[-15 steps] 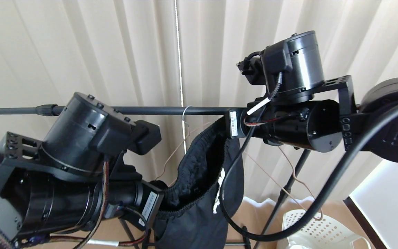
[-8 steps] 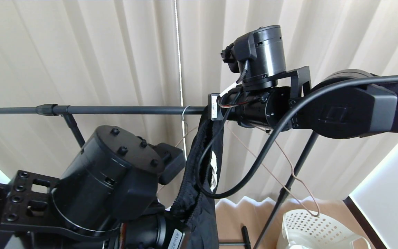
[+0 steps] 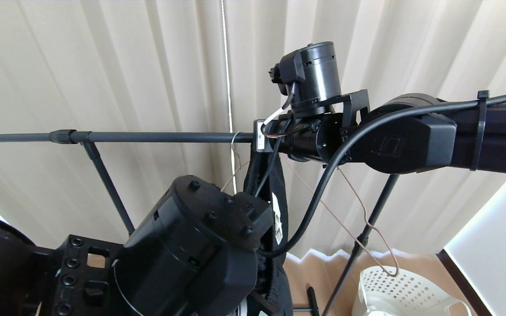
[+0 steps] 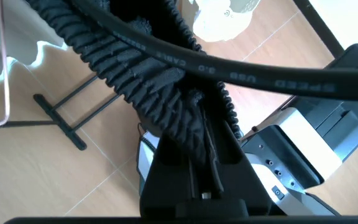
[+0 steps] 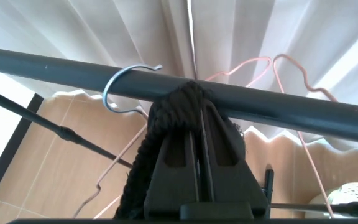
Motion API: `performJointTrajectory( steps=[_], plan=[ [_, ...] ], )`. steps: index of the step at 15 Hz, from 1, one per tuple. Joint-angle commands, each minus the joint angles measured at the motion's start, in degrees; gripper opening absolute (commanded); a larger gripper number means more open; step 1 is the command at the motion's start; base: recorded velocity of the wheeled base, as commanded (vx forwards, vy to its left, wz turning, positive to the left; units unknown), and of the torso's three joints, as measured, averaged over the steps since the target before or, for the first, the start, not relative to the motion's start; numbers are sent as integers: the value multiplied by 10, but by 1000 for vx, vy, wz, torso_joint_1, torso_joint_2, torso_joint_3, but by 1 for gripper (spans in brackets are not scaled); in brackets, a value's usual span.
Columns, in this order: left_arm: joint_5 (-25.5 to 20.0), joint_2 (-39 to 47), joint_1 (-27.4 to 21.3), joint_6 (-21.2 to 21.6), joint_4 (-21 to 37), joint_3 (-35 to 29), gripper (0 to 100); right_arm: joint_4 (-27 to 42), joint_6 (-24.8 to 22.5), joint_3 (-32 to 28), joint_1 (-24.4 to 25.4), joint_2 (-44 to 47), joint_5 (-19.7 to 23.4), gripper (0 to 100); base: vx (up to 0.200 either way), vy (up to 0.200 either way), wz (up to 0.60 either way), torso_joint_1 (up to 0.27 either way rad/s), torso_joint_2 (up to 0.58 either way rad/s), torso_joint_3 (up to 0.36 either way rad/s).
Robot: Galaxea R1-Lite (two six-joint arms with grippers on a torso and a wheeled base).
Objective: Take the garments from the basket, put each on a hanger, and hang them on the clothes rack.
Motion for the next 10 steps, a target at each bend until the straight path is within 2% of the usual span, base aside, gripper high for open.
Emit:
performJointTrajectory(
  steps=[1, 3, 5, 10],
  plan=[
    [0, 2, 2, -2, 2, 3, 0, 1, 10, 15, -1, -12, -1, 0, 0, 0, 0, 0, 0, 0],
    [5, -9, 13, -14, 3, 15, 0, -3, 20, 62, -1, -44, -1, 0, 0, 0, 0, 0, 0, 0],
    [5, -45, 55, -8, 5, 26, 0, -7, 24, 143, -1, -103, -1, 0, 0, 0, 0, 0, 0, 0],
    [11, -54, 130, 14, 5, 24, 0, -6, 24, 273, -1, -227, -1, 0, 0, 0, 0, 0, 0, 0]
  ],
)
